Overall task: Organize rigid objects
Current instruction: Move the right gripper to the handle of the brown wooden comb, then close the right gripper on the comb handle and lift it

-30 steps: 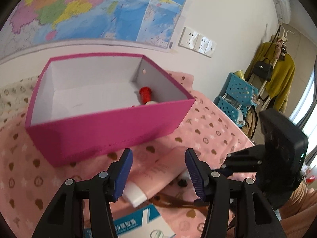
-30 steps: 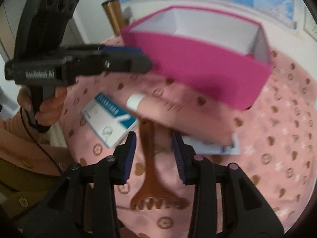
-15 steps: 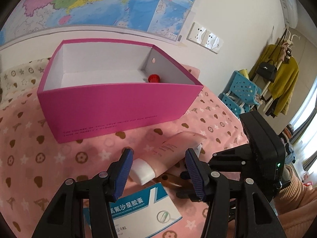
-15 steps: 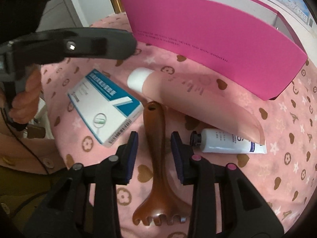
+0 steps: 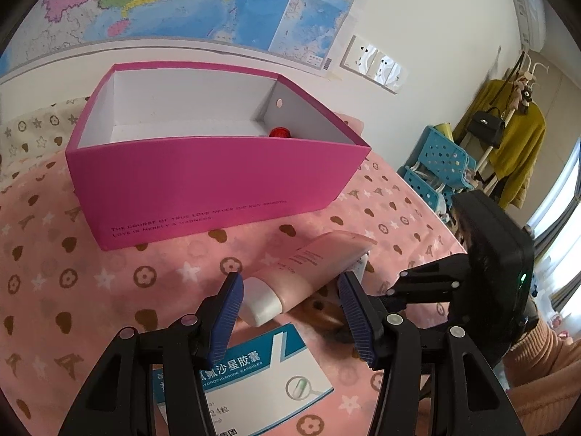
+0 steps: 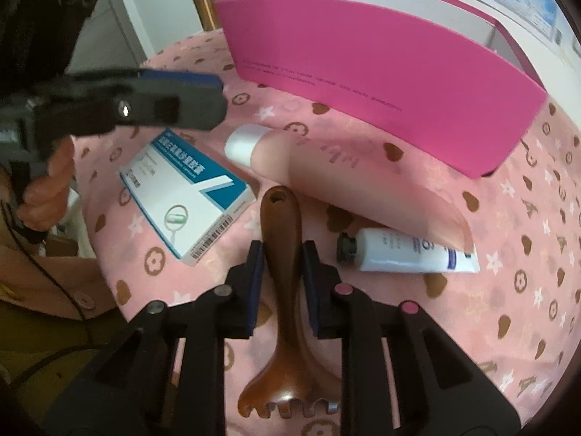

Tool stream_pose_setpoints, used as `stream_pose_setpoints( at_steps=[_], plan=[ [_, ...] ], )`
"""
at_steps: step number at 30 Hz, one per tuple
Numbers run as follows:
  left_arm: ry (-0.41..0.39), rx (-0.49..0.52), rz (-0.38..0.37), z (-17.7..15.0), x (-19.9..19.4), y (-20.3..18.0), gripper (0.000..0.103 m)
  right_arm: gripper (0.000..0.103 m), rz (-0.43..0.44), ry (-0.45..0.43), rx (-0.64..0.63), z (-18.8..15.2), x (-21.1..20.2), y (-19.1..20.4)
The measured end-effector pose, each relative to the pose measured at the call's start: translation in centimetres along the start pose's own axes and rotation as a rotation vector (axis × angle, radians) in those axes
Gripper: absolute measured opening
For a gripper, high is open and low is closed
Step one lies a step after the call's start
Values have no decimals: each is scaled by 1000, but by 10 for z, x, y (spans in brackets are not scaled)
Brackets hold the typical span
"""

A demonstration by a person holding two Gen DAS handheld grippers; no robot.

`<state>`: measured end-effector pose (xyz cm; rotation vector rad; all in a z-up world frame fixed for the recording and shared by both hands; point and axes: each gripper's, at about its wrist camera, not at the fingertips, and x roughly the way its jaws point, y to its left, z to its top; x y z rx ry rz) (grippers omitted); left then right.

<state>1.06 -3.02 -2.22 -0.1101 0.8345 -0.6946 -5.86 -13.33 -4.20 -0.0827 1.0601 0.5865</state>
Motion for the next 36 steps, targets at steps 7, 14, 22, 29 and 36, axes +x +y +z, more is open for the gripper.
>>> stream_pose_setpoints(
  at_steps=[7, 14, 22, 29, 36],
  plan=[
    [15, 18, -58, -4, 5, -12, 56, 23, 18, -73, 81, -9, -28, -16],
    [71, 78, -147, -15, 23, -38, 56, 23, 26, -146, 155, -15, -46, -30],
    [137, 109, -242, -22, 47, -61, 49, 23, 50, -209, 228, -19, -61, -37],
    [141, 157, -255, -16, 56, -78, 33, 23, 71, -250, 268, -20, -69, -42],
    [106, 203, -232, -8, 55, -87, 29, 23, 74, -281, 284, -18, -75, -42]
  ],
)
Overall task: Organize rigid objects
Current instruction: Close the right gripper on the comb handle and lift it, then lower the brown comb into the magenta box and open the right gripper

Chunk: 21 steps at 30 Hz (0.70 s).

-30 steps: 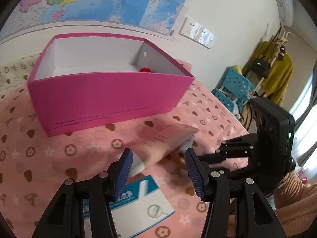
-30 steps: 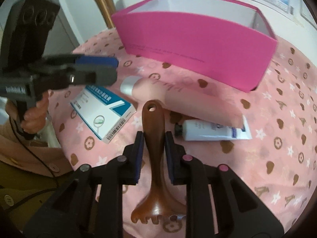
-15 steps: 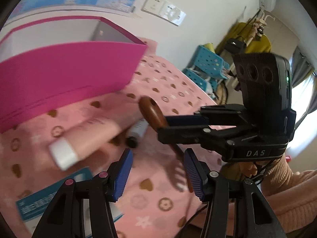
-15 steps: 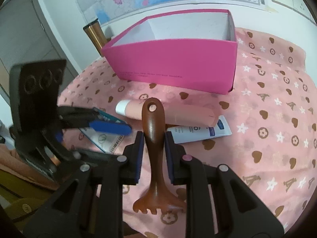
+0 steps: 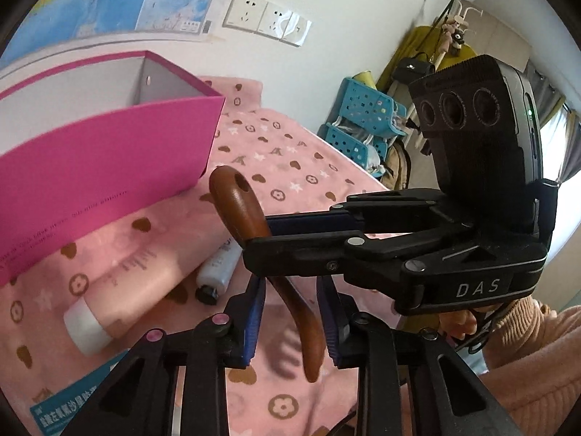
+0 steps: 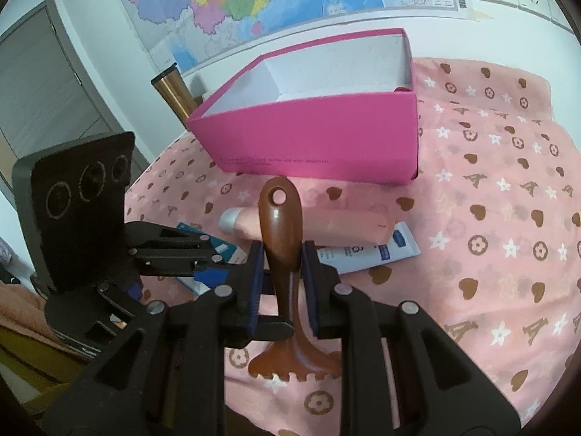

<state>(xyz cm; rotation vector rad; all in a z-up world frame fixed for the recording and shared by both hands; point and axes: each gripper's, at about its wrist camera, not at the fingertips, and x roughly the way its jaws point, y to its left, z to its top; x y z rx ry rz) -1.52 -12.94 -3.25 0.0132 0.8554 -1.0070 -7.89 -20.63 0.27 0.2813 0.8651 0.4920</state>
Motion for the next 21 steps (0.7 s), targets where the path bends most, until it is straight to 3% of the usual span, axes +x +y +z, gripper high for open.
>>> stream_pose_setpoints(
  at_steps=[10, 21],
  plan=[
    [-61, 15, 16, 17, -17, 0, 29, 23, 4, -56, -17, 15, -15, 8],
    [-144, 71, 107, 60, -45, 3, 29, 23, 4, -132, -80, 65, -29, 19]
  ],
)
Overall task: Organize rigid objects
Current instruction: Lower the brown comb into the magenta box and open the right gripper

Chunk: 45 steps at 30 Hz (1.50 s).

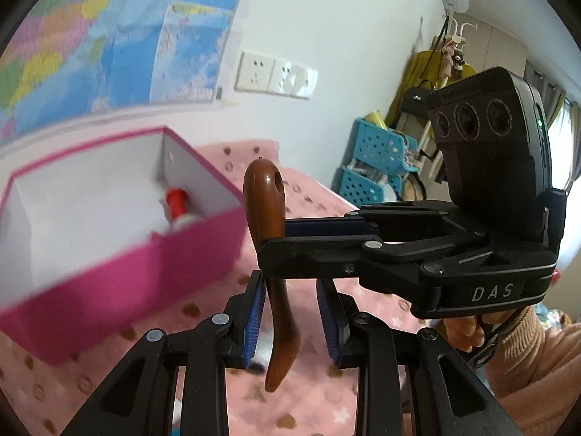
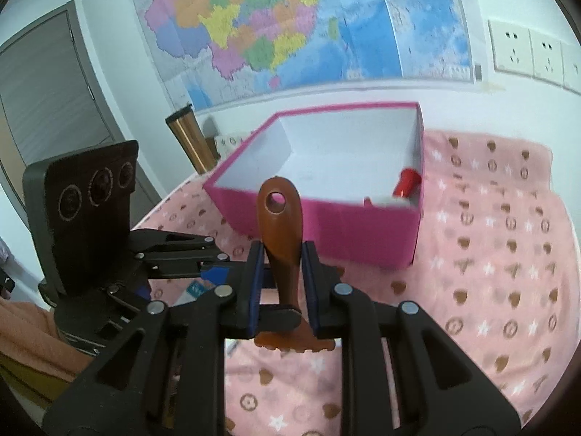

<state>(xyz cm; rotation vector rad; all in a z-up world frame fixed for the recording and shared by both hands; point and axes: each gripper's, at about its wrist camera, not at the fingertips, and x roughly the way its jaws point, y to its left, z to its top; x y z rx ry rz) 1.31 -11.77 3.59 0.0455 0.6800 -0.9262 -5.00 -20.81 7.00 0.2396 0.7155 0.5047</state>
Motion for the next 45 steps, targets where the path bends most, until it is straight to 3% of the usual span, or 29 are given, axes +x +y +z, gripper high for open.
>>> stream_pose_setpoints(
  at_steps=[10, 19, 29, 38, 42, 45],
  plan=[
    [-62, 1, 60, 54, -6, 22, 29, 23, -8, -83, -8, 63, 8, -9],
    [-60, -46, 97, 82, 4, 57, 29, 23, -27, -91, 25, 98, 36, -25],
    [-1, -94, 127, 92, 34, 87, 29, 23, -44, -40, 92, 108, 72, -49],
    [94, -154, 115, 80, 71, 111, 29, 23, -56, 66, 207, 96, 107, -81],
    [115, -176, 129, 76, 77, 118, 29, 26, -170, 84, 246, 92, 115, -95],
    [113, -169, 142, 74, 73, 120, 31, 30, -193, 63, 260, 90, 109, -100]
  ],
)
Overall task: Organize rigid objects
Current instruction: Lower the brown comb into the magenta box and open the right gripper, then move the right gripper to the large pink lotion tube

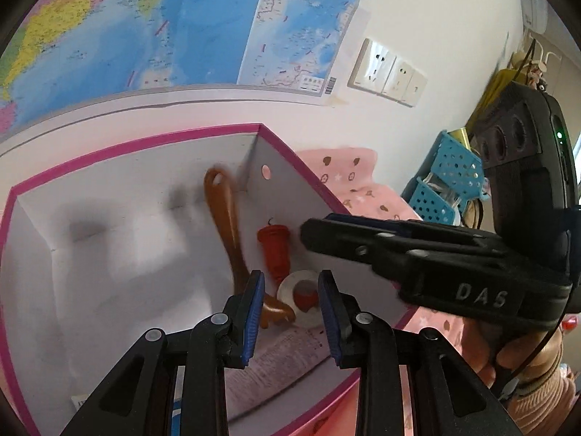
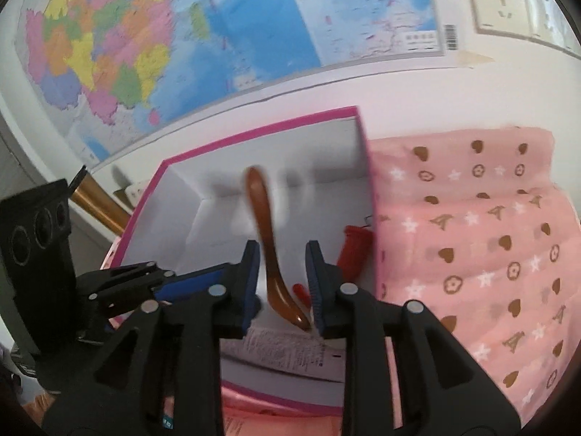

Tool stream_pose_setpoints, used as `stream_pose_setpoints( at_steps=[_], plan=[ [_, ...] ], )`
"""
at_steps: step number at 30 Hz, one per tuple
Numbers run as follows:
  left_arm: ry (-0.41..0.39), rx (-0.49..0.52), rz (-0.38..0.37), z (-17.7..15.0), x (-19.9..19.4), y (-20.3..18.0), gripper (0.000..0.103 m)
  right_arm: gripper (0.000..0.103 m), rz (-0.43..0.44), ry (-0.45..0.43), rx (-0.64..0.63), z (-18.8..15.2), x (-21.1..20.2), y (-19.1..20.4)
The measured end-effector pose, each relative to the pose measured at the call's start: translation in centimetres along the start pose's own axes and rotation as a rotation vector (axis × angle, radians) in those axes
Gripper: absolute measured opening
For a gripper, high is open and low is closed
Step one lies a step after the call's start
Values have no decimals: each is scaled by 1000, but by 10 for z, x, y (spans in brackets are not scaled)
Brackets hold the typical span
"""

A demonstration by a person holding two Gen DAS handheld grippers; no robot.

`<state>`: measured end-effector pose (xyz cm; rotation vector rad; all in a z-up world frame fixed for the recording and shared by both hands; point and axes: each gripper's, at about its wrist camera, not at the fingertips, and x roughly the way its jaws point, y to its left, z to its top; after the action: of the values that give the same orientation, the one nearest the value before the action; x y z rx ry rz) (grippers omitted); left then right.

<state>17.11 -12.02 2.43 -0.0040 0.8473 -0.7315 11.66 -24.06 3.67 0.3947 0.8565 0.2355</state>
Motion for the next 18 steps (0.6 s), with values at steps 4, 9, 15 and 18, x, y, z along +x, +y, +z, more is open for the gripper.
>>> stream_pose_setpoints(
  at_steps=[4, 9, 15, 18],
  plan=[
    [-17, 0, 4, -4, -7, 5, 32, 31, 11, -4, -8, -6, -8, -2],
    [-33, 18, 20, -15, -16, 3, 41, 32, 30, -1, -17, -18, -16, 0],
    [-79, 40, 48, -36, -44, -2, 47, 32, 49, -32, -56, -35, -36, 4],
    [-113, 60, 53, -47, -63, -9, 51, 32, 56, -55, -85, -45, -51, 7]
  ],
)
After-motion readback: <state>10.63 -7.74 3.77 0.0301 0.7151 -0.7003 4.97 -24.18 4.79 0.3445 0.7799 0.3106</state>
